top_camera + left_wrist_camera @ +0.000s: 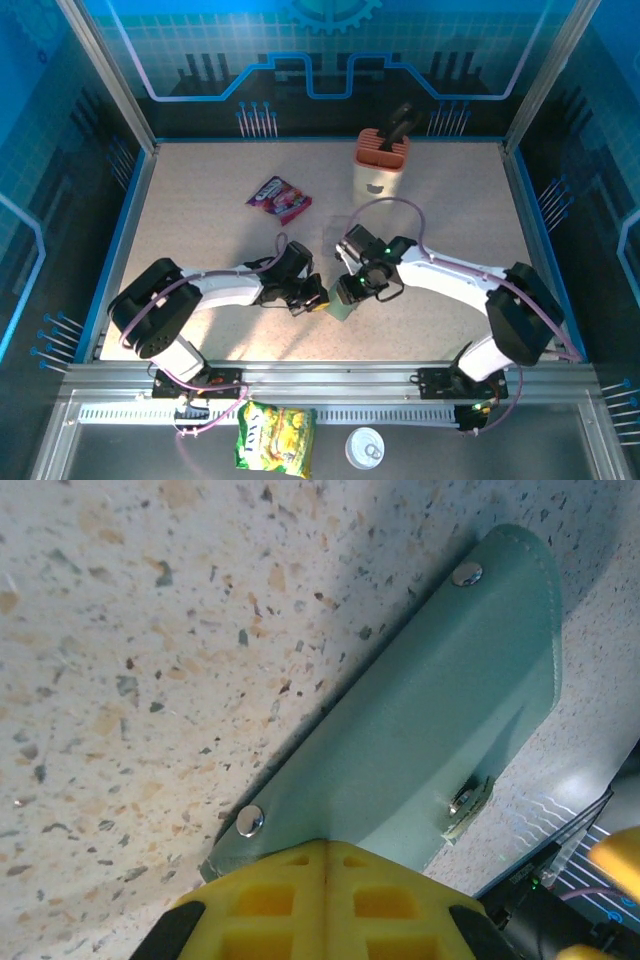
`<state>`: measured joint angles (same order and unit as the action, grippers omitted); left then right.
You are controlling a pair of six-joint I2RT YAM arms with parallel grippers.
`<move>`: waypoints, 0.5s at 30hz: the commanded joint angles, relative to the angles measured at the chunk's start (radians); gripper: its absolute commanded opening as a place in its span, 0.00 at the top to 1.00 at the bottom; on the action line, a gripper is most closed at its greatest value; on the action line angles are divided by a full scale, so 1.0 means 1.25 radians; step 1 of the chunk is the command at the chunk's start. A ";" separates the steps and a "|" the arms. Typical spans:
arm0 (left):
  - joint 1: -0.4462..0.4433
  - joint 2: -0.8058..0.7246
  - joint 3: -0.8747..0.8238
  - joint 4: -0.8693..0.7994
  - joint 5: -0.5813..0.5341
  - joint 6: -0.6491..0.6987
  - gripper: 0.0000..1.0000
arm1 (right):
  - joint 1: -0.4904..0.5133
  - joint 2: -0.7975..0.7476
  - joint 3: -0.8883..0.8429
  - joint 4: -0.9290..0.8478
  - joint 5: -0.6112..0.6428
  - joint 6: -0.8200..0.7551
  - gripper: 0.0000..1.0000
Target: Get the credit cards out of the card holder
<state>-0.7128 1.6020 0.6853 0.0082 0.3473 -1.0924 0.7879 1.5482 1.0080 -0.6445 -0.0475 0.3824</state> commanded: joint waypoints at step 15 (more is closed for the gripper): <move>0.025 0.050 -0.024 0.001 0.001 0.019 1.00 | 0.060 0.200 0.128 -0.106 0.125 -0.193 0.58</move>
<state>-0.6926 1.6192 0.6834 0.0273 0.3931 -1.0889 0.8436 1.7828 1.1553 -0.7410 0.0799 0.1341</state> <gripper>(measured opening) 0.041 0.425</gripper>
